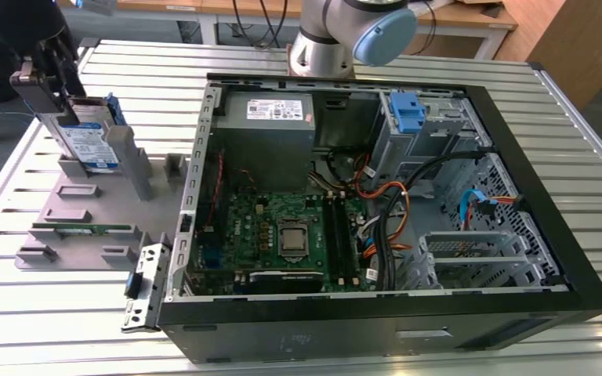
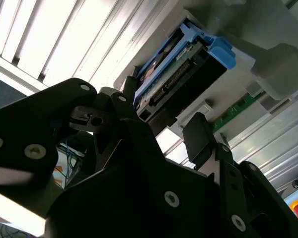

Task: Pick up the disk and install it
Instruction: 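Pick up the disk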

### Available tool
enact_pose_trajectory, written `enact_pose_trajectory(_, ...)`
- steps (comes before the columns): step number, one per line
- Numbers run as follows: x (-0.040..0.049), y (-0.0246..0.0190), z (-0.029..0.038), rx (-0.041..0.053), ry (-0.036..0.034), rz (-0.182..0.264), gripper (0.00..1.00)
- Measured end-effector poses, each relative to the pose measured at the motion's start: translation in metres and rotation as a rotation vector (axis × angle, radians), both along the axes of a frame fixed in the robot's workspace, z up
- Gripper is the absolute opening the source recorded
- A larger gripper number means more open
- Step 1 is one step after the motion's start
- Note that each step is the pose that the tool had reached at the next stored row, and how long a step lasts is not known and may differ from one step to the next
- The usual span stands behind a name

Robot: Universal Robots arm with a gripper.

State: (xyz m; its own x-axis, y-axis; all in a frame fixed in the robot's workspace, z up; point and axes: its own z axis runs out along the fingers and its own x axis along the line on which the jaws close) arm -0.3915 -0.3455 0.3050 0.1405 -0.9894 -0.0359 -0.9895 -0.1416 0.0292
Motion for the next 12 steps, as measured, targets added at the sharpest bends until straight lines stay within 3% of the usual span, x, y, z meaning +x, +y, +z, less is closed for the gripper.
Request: enact_pose_trajectory(12, 0.0004, -0.0003, -0.0081, 0.0001, 0.0001, -0.007, 0.64)
